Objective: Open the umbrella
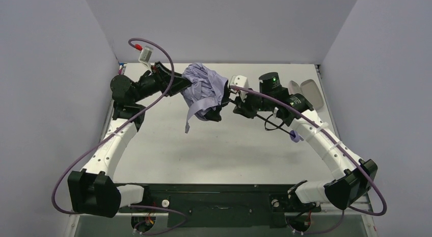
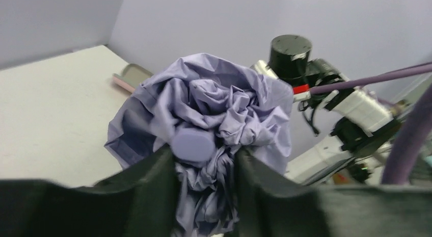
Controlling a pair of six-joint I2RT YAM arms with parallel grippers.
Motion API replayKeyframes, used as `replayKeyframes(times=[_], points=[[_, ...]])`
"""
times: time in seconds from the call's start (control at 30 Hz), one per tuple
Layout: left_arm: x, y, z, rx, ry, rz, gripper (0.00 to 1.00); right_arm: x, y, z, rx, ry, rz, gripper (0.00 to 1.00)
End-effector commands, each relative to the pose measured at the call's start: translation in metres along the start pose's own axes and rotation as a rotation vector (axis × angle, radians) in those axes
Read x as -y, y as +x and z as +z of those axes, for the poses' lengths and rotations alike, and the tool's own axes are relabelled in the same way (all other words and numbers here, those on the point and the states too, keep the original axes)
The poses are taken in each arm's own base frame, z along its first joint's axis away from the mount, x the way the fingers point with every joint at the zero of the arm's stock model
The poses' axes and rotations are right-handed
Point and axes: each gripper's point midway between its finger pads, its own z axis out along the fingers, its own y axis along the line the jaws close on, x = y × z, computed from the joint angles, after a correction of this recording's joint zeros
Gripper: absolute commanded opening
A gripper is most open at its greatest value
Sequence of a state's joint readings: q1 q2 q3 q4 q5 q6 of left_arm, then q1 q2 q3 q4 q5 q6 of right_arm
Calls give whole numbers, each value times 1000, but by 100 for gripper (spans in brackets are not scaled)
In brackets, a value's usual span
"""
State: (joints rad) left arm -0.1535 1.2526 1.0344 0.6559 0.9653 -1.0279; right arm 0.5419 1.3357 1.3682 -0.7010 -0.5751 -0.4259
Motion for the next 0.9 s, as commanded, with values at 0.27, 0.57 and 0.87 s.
replayKeyframes(times=[0.27, 0.57, 0.87], points=[[-44, -53, -58, 39, -454, 633, 98, 100, -48, -66, 123, 607, -122, 0], [-41, -46, -73, -126, -419, 975, 97, 92, -56, -61, 174, 546, -34, 0], [-18, 23, -50, -402, -161, 1495, 97, 49, -29, -20, -16, 239, 91, 0]])
